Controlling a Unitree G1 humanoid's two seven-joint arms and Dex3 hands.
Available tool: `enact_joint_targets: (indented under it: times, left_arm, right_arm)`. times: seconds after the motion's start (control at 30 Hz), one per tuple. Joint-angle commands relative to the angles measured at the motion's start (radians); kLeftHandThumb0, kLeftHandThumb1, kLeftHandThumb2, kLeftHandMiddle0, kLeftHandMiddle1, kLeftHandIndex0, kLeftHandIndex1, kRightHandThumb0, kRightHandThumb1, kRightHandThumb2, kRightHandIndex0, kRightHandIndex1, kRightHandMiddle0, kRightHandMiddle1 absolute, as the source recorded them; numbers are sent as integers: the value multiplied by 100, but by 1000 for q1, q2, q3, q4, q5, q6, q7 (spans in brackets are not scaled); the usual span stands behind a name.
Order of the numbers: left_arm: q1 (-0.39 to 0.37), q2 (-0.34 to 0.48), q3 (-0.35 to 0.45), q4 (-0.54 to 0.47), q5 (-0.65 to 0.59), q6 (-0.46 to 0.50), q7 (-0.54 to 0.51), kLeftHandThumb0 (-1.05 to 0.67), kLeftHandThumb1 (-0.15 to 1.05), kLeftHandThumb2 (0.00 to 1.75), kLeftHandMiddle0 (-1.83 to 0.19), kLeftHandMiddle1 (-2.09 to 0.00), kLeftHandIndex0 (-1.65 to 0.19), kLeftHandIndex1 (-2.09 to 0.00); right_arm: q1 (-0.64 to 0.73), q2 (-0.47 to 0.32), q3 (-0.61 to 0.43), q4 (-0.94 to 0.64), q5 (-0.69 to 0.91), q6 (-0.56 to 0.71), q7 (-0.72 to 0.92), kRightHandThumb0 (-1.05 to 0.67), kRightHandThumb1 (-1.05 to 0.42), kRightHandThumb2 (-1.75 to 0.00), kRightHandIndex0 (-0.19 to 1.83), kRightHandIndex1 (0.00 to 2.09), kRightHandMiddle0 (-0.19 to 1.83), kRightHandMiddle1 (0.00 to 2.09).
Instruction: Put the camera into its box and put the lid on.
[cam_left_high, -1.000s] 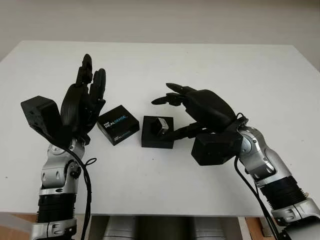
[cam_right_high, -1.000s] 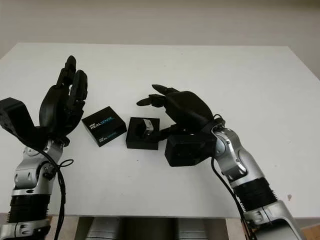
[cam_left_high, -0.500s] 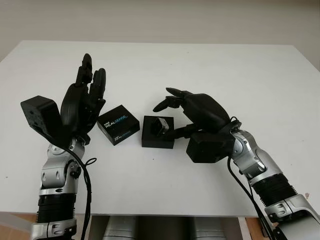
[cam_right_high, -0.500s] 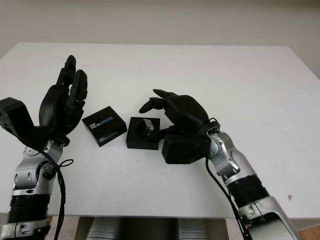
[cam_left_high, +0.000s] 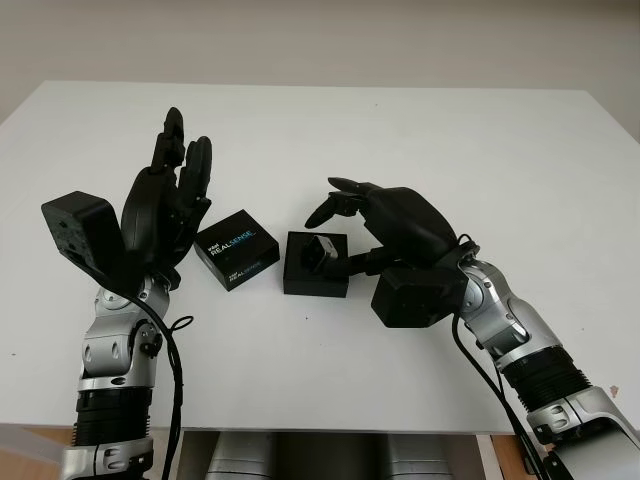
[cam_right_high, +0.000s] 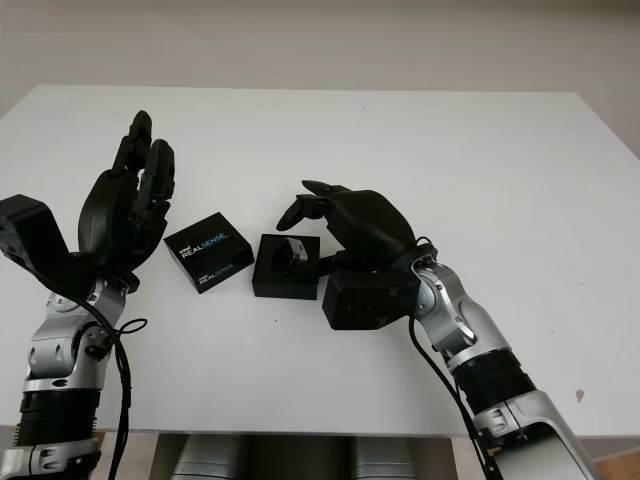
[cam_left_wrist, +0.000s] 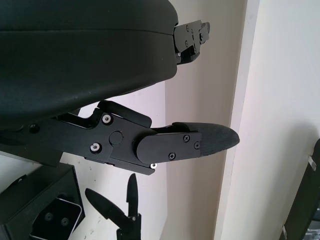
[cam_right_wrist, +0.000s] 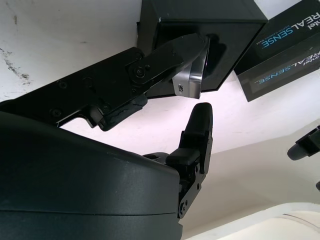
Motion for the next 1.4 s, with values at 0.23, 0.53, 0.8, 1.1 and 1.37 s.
enact_joint_targets:
  times: [0.23,0.53,0.8,1.1,1.37]
  left_arm:
    - [6,1,1,-20,-8,-1,-5,-67,105,44,19,0,19,0]
    - [8,-2,1,-25,-6,2,3,-67,105,44,19,0,19,0]
    - [12,0,0,-27,-4,4,2,-67,105,43,19,0,19,0]
    - [11,3,-1,-24,-4,1,-5,-67,105,44,19,0,19,0]
    - [11,3,0,-31,-7,8,-4,-67,105,43,19,0,19,0]
  right_arm:
    - [-15,1,15,21,-1,-25,-5,-58,-83,-5,33,7,50,84]
    - [-15,-1,27,25,-10,-13,4,-57,-84,-6,34,6,51,84]
    - [-17,-6,32,30,-29,-7,0,-57,-85,-6,35,6,54,84]
    - [-20,-9,37,49,-73,-42,-79,-46,-87,-6,42,8,59,112]
    - [-35,-29,54,61,-109,-85,-110,-42,-89,-6,45,8,53,135]
